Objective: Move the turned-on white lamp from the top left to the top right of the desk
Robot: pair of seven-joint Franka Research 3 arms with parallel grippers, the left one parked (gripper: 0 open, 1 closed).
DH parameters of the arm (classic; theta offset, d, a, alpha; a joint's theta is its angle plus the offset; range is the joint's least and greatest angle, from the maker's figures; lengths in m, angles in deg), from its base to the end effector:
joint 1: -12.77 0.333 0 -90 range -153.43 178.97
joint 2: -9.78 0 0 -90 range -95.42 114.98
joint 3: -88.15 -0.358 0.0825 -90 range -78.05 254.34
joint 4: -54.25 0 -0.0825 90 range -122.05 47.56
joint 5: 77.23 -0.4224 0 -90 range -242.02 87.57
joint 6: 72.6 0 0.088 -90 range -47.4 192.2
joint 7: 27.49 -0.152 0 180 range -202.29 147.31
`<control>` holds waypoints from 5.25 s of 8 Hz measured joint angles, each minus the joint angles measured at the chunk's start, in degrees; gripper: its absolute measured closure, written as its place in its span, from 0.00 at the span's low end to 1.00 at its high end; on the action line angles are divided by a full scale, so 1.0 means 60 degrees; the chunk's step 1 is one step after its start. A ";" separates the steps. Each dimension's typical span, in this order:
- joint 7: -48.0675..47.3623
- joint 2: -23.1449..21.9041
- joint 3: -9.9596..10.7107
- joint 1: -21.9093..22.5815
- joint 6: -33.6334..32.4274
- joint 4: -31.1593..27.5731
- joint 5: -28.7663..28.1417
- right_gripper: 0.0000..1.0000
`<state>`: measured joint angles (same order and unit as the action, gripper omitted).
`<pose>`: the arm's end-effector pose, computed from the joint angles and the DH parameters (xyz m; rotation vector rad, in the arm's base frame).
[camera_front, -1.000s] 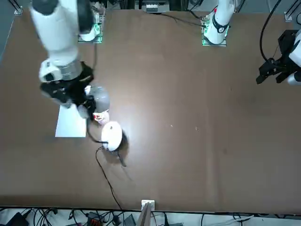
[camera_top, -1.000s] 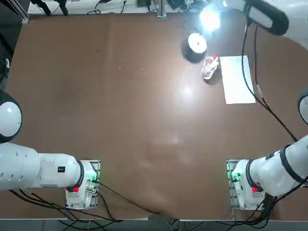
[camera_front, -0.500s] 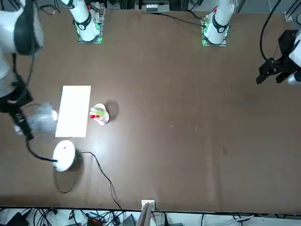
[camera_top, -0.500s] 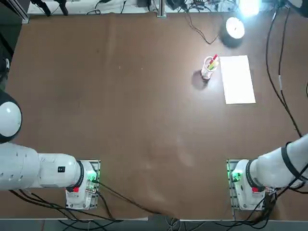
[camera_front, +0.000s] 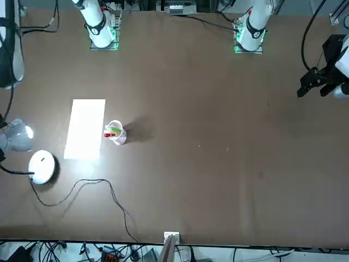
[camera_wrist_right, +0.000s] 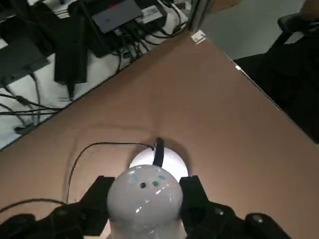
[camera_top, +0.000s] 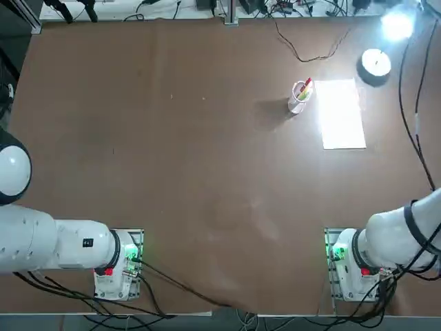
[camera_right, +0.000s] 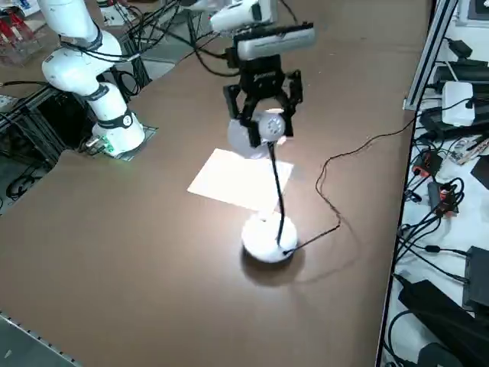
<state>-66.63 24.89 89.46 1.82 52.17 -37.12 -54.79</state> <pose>0.7118 -0.1822 0.5053 2.6303 -0.9929 0.5582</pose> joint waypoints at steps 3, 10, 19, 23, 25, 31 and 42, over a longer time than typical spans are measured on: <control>0.0152 -0.0073 -0.0121 -0.0221 0.0202 -0.0329 0.0002 0.27; -0.0340 -0.1286 -0.0131 -0.0606 0.5164 -0.3595 -0.0013 0.27; -0.0203 -0.1828 -0.0125 -0.0723 0.5289 -0.4569 0.0897 0.27; -0.1181 -0.1826 -0.0132 -0.0728 0.5292 -0.4593 0.0899 0.27; -0.1413 -0.1821 -0.0153 -0.0715 0.5247 -0.4594 0.0900 0.27; -0.1811 -0.1865 -0.0275 -0.0337 0.4151 -0.4426 0.0902 0.27; -0.2130 -0.1826 -0.0275 -0.0033 0.4074 -0.4068 0.0904 0.00</control>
<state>-79.41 13.94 87.81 1.62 76.62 -61.53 -49.36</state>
